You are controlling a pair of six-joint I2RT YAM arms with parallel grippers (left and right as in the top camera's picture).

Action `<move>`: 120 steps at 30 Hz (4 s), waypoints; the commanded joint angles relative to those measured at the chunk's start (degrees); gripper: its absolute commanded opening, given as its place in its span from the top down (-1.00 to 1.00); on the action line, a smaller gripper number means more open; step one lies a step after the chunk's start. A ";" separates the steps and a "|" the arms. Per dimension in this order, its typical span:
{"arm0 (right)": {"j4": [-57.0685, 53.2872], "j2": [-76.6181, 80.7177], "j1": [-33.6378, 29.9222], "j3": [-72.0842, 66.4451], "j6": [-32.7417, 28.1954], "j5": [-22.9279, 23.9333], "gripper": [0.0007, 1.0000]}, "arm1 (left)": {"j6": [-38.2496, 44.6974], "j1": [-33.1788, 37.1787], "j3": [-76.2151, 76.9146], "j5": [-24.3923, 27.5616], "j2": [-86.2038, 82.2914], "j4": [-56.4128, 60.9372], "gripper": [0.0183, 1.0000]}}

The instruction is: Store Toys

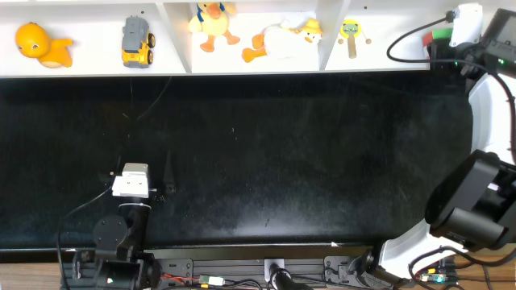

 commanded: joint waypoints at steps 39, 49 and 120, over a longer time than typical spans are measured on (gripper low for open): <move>18.05 -30.49 1.31 -36.89 16.13 2.89 -0.99 | 0.59 -0.04 -0.02 0.37 -0.66 -0.22 -1.00; 26.56 -45.18 27.50 -52.81 21.35 21.11 -0.99 | 0.59 -0.04 -0.02 0.37 -0.66 -0.24 -1.00; 25.70 -107.49 25.94 -86.88 35.87 18.69 -0.99 | 0.59 -0.04 -0.02 0.37 -0.66 -0.22 -1.00</move>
